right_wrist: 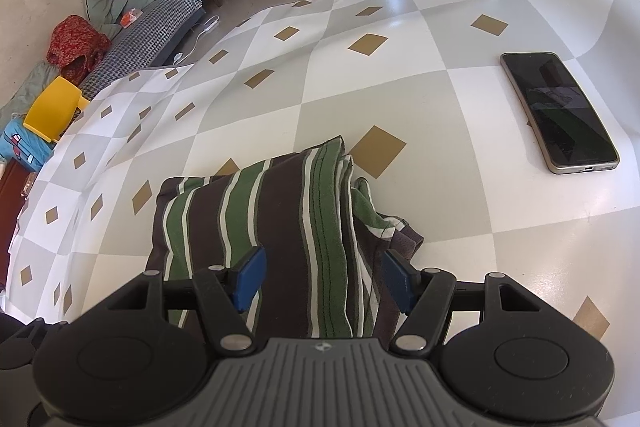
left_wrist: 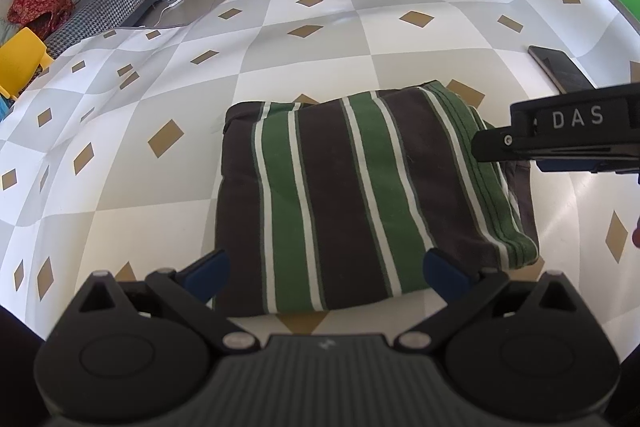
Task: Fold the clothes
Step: 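Bring both open grippers to the edge of the striped bundle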
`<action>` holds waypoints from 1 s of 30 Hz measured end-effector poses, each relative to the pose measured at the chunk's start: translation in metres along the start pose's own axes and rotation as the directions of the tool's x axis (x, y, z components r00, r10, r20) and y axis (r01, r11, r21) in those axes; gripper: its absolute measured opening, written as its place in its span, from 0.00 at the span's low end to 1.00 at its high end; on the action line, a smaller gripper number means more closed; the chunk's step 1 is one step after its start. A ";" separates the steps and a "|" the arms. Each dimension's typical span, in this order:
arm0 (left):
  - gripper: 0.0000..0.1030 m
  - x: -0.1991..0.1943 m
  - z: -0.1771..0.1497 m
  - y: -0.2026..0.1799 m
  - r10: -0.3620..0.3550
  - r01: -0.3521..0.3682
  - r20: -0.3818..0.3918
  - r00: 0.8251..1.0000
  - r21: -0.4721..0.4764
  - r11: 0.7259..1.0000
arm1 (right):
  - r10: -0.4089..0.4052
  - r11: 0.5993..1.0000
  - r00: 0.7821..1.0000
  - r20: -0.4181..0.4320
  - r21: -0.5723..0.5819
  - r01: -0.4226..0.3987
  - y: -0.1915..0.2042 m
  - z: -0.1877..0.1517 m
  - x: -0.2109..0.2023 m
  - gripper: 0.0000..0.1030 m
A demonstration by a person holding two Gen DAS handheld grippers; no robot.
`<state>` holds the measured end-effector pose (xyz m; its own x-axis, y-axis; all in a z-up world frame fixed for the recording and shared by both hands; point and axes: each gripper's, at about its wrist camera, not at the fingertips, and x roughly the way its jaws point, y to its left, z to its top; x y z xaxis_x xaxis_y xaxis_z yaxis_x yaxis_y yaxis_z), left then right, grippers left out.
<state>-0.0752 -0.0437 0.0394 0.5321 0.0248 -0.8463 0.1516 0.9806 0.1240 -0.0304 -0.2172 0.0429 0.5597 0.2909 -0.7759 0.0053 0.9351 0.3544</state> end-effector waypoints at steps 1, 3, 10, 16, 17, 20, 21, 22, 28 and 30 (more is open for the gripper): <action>1.00 0.001 0.000 0.000 0.000 0.000 -0.001 1.000 -0.002 1.000 | 0.004 1.000 1.000 0.000 0.002 -0.004 0.000 0.000 0.000 0.62; 1.00 0.002 0.000 0.001 0.000 0.000 -0.002 1.000 -0.005 1.000 | 0.006 1.000 1.000 -0.001 0.001 -0.006 0.001 0.000 0.000 0.62; 1.00 0.009 0.001 0.004 -0.019 0.019 -0.022 1.000 -0.017 1.000 | 0.001 1.000 1.000 -0.010 0.003 -0.001 0.002 0.001 0.003 0.62; 1.00 0.021 0.004 0.014 -0.046 0.045 -0.037 0.998 -0.039 0.998 | -0.011 1.000 1.000 -0.022 0.016 0.012 -0.001 0.002 0.007 0.62; 1.00 0.023 0.005 0.016 -0.051 0.049 -0.039 0.998 -0.043 0.998 | -0.014 1.000 1.000 -0.024 0.019 0.014 -0.001 0.003 0.007 0.62; 1.00 0.029 0.007 0.022 -0.065 0.063 -0.046 0.997 -0.054 0.997 | -0.020 0.999 0.999 -0.026 0.039 0.021 -0.005 0.004 0.009 0.62; 1.00 0.031 0.007 0.024 -0.070 0.067 -0.048 0.996 -0.058 0.996 | -0.023 0.999 0.999 -0.027 0.047 0.024 -0.007 0.005 0.009 0.62; 1.00 0.033 0.008 0.025 -0.075 0.072 -0.051 0.996 -0.062 0.996 | -0.025 0.998 0.999 -0.028 0.055 0.027 -0.009 0.005 0.010 0.62; 1.00 0.048 0.017 0.050 -0.128 0.119 -0.064 0.990 -0.125 0.985 | -0.043 0.993 0.998 -0.036 0.108 0.046 -0.021 0.006 0.013 0.62; 1.00 0.054 0.020 0.062 -0.159 0.148 -0.064 0.985 -0.155 0.977 | -0.048 0.990 0.998 -0.037 0.131 0.052 -0.026 0.007 0.013 0.62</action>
